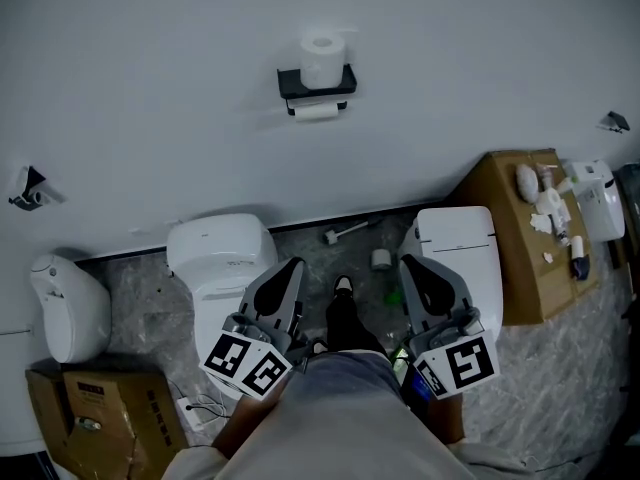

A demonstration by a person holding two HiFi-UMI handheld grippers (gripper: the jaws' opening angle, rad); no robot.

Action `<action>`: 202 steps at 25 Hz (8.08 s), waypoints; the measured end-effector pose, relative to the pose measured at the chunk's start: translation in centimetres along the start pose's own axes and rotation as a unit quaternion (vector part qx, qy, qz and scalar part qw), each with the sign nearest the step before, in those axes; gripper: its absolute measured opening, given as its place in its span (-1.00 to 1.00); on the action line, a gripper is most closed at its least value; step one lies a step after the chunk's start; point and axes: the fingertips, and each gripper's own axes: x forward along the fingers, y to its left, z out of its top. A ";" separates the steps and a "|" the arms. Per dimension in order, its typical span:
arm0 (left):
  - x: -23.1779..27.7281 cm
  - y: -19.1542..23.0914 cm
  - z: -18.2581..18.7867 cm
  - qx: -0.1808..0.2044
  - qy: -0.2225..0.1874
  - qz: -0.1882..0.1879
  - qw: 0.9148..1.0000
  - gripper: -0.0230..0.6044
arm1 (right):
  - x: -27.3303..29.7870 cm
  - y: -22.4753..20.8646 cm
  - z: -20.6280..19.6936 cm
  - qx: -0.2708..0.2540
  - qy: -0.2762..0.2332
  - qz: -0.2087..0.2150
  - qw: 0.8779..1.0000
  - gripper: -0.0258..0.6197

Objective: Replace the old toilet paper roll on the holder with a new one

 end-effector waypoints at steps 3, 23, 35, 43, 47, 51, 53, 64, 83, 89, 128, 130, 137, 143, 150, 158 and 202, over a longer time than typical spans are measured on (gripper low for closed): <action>1.4 0.8 0.1 0.001 0.001 0.003 1.000 -0.91 | 1.3 -0.9 -0.4 0.001 0.001 0.004 1.000 -0.87; 17.7 6.9 2.5 -0.002 0.007 0.025 1.000 -0.91 | 15.3 -13.0 -0.6 0.013 -0.011 0.033 0.999 -0.87; 25.5 9.3 2.9 -0.039 -0.029 0.050 0.998 -0.91 | 21.1 -18.3 -0.8 0.012 -0.025 0.070 0.997 -0.87; 27.4 10.9 2.5 -0.077 -0.035 0.061 0.995 -0.91 | 23.5 -18.6 -1.6 0.015 -0.014 0.096 0.995 -0.87; 28.0 12.0 2.1 -0.089 -0.032 0.067 0.993 -0.91 | 24.8 -18.1 -1.6 0.014 -0.010 0.108 0.994 -0.86; 28.5 13.6 1.5 -0.134 -0.042 0.079 0.987 -0.91 | 25.8 -17.9 -1.7 0.017 -0.002 0.113 0.994 -0.86; 29.0 14.2 1.0 -0.159 -0.047 0.079 0.983 -0.91 | 26.3 -18.0 -2.0 0.018 0.005 0.113 0.993 -0.86; 29.9 18.0 -1.2 -0.304 -0.091 0.092 0.944 -0.91 | 27.8 -17.6 -3.4 0.018 0.032 0.112 0.993 -0.86; 32.4 20.4 -2.7 -0.441 -0.155 0.048 0.883 -0.19 | 28.1 -18.7 -5.0 0.026 0.062 0.084 0.994 -0.86; 33.1 21.3 -2.5 -0.456 -0.160 0.048 0.874 -0.19 | 28.5 -18.4 -5.3 0.028 0.066 0.084 0.994 -0.86; 37.5 18.2 -4.7 -0.486 -0.125 0.005 0.865 -0.26 | 26.3 -21.8 -5.8 0.042 0.063 0.053 0.996 -0.86; 37.9 17.8 -4.8 -0.486 -0.121 0.001 0.866 -0.26 | 26.1 -22.1 -5.8 0.044 0.063 0.049 0.996 -0.86; 39.2 16.4 -5.5 -0.483 -0.102 -0.016 0.869 -0.26 | 25.4 -22.9 -5.9 0.048 0.063 0.036 0.996 -0.86; 40.2 15.0 -6.2 -0.479 -0.076 -0.036 0.874 -0.26 | 24.9 -23.5 -5.9 0.051 0.059 0.027 0.997 -0.86; 40.9 13.5 -7.6 -0.475 -0.040 -0.054 0.877 -0.27 | 24.6 -23.8 -6.1 0.054 0.059 0.018 0.997 -0.86; 41.0 10.8 -9.2 -0.472 -0.009 -0.079 0.878 -0.27 | 24.3 -23.8 -6.0 0.058 0.058 0.024 0.996 -0.86; 26.4 15.3 0.3 -0.266 -0.103 0.046 0.958 -0.32 | 24.7 -17.6 -3.1 0.035 0.007 0.135 0.990 -0.86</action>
